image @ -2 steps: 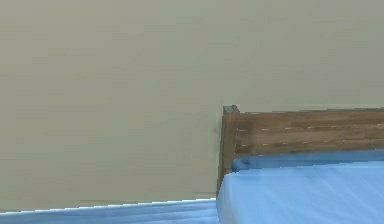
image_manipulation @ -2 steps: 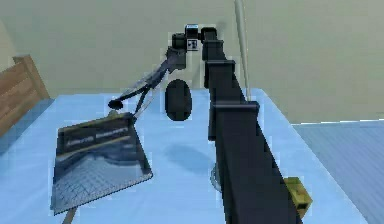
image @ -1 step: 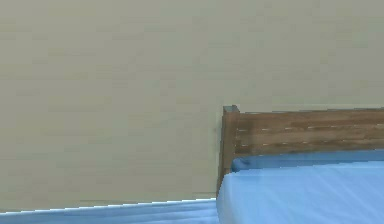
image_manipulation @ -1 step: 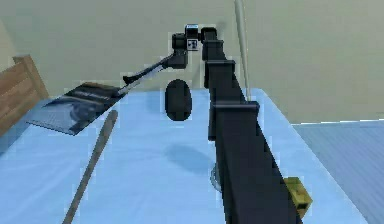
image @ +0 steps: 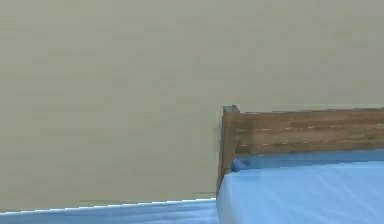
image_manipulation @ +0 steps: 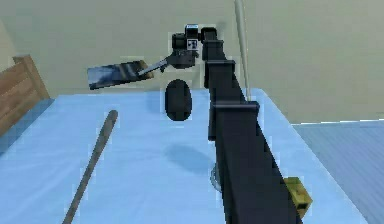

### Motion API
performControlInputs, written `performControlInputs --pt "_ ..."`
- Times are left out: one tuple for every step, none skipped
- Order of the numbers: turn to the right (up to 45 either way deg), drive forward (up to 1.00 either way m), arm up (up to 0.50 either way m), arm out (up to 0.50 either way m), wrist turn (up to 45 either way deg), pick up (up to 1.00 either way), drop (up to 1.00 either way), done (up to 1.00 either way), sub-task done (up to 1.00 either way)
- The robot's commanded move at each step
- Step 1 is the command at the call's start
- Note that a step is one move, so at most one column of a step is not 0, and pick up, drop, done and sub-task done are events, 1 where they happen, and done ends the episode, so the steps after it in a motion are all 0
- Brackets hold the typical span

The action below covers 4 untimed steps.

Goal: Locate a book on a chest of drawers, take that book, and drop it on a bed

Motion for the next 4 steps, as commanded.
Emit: performControlInputs --pt "0.0 0.00 0.00 0.00 9.0 0.00 0.00 0.00 0.00" --pt "0.0 0.00 -0.26 0.00 0.0 0.00 0.00 0.00 0.00" --pt "0.0 0.00 -0.32 0.00 0.0 0.00 0.00 0.00 0.00" --pt "0.0 0.00 0.00 0.00 0.0 0.00 1.00 0.00 0.00"
